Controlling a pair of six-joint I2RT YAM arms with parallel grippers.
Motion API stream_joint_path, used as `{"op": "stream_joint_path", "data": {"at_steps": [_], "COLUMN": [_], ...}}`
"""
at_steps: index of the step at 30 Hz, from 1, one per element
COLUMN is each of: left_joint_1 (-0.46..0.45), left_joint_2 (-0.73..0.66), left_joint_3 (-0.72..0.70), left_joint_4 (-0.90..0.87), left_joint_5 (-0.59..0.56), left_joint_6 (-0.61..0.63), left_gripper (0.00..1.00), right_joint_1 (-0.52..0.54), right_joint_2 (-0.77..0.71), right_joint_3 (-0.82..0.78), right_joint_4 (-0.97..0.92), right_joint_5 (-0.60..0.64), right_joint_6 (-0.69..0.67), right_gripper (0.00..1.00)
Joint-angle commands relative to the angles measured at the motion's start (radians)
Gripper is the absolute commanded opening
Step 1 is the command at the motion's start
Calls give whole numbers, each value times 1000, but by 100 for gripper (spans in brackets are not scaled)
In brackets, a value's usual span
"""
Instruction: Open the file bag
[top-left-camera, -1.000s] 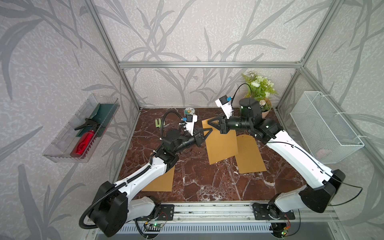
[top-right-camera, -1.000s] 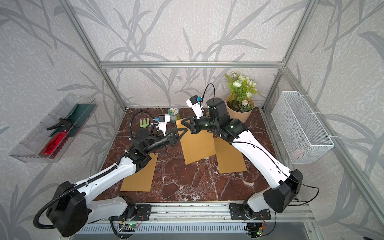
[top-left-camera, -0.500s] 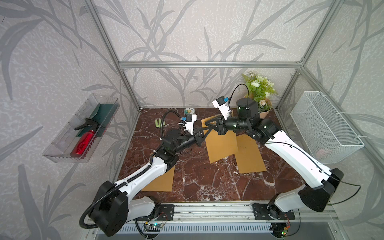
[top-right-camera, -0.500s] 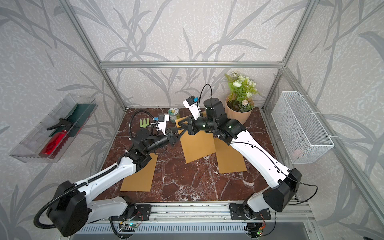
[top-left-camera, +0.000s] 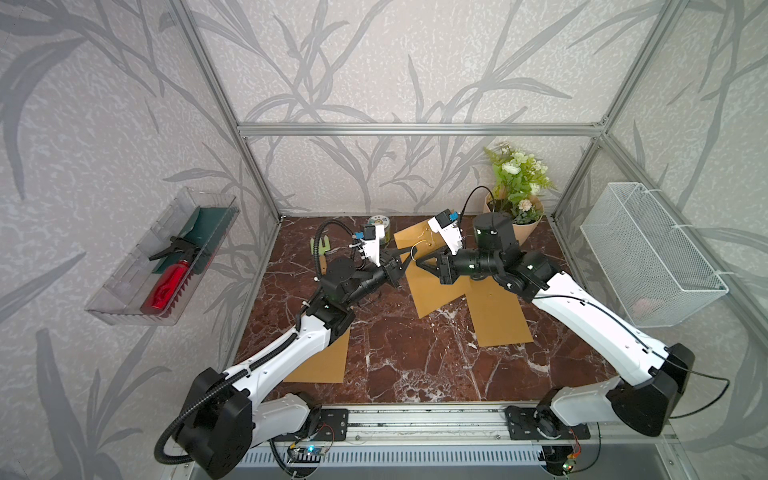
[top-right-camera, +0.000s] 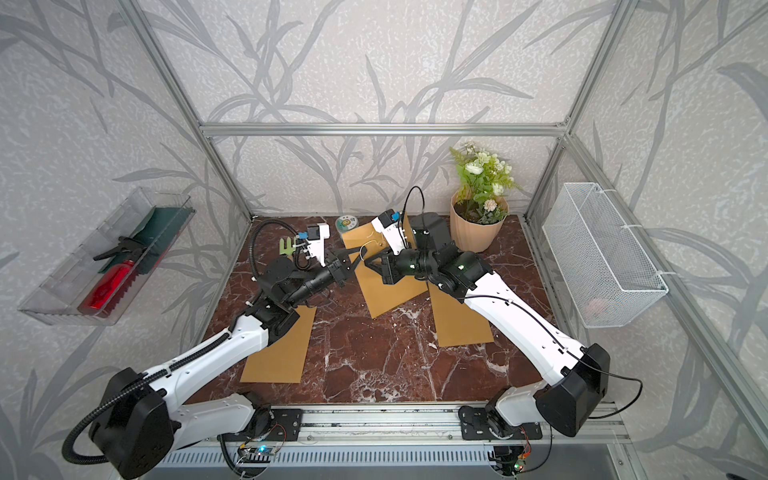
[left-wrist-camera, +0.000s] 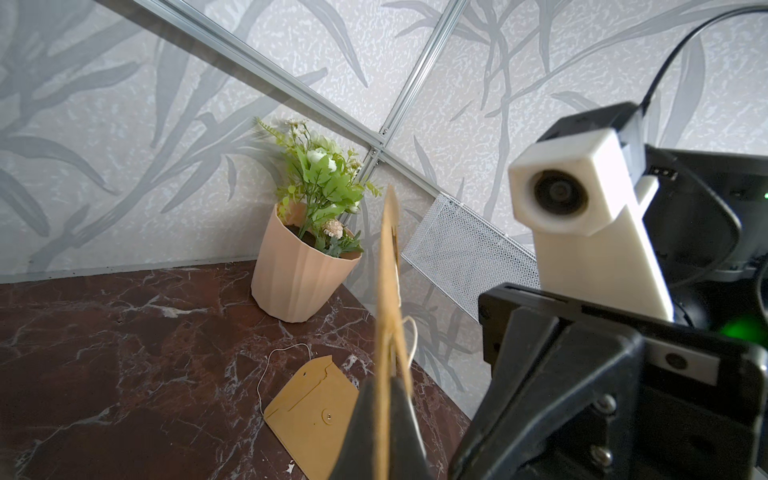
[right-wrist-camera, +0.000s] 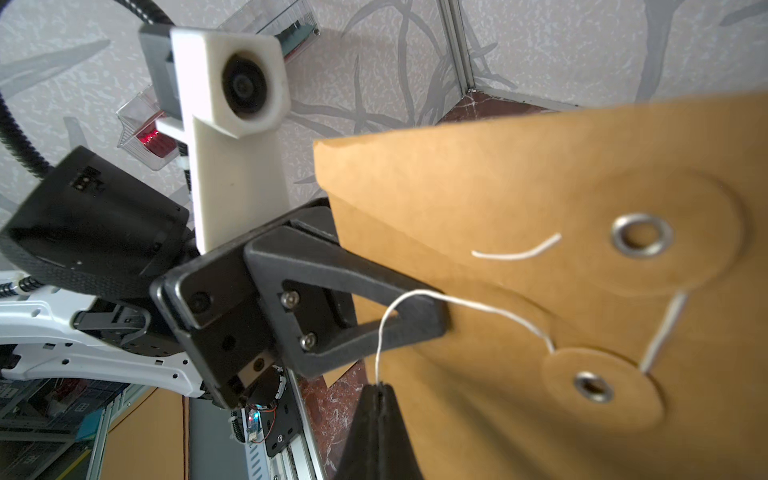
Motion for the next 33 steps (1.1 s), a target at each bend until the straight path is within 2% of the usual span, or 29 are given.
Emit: {"op": "stream_joint_path", "data": {"at_steps": [1, 33], "left_joint_1": [7, 30], "left_joint_2": [-33, -89], "left_joint_3": [37, 31], "left_joint_4": [20, -20], "left_joint_5": [-24, -57], "left_joint_6": [17, 43], "left_gripper": [0, 0], "right_joint_1": [4, -25], "right_joint_2": [-39, -98], "right_joint_3": [-25, -111], "right_joint_4": [27, -44], "right_joint_5": [19, 114], "right_joint_6": [1, -37], "right_gripper": [0, 0]}}
